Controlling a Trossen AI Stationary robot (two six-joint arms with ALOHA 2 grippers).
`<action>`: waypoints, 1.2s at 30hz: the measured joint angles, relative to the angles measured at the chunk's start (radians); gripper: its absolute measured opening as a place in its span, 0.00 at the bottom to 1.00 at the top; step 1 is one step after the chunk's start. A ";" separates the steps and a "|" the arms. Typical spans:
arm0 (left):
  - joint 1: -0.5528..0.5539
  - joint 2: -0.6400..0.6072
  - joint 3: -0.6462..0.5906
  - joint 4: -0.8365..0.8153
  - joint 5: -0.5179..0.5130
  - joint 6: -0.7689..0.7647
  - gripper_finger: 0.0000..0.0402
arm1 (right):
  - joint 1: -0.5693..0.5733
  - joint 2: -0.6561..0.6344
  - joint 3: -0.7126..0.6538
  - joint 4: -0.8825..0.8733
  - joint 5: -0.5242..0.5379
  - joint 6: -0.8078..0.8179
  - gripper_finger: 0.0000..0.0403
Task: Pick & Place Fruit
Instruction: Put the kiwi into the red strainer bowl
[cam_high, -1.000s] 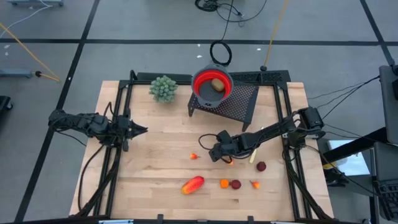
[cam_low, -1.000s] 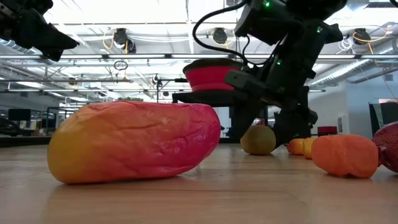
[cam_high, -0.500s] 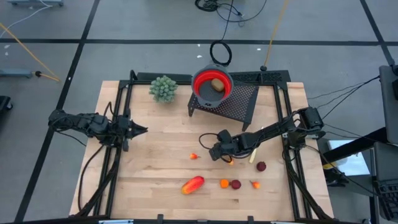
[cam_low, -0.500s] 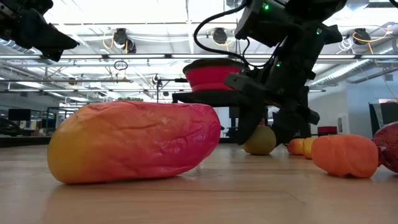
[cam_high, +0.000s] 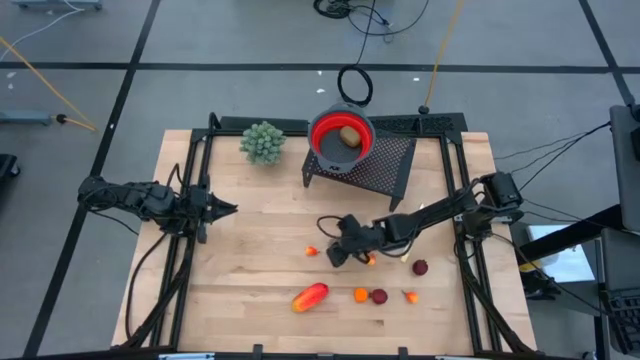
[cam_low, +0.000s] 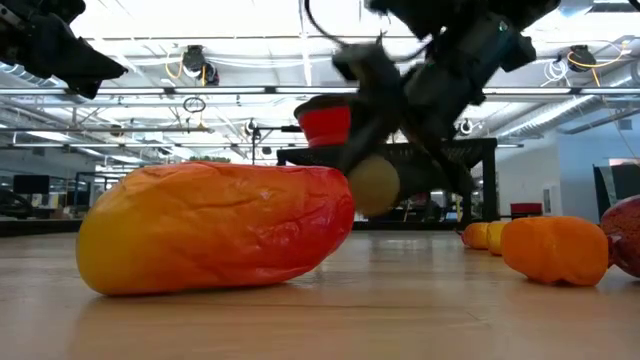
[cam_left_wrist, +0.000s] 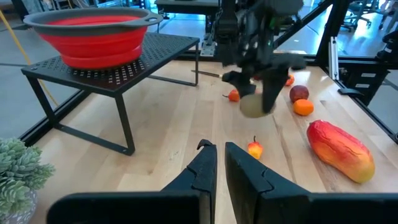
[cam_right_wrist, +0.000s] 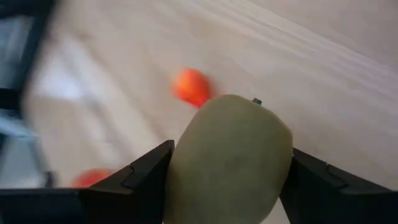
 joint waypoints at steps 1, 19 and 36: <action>0.000 0.000 0.000 0.000 0.000 0.000 0.08 | 0.000 -0.008 0.000 0.034 -0.010 -0.017 0.58; 0.000 0.000 0.000 0.002 0.000 0.000 0.08 | -0.007 -0.195 0.001 0.547 -0.011 -0.494 0.59; 0.000 0.000 0.000 0.001 0.000 -0.007 0.08 | -0.007 -0.195 0.000 1.057 -0.251 -0.730 0.58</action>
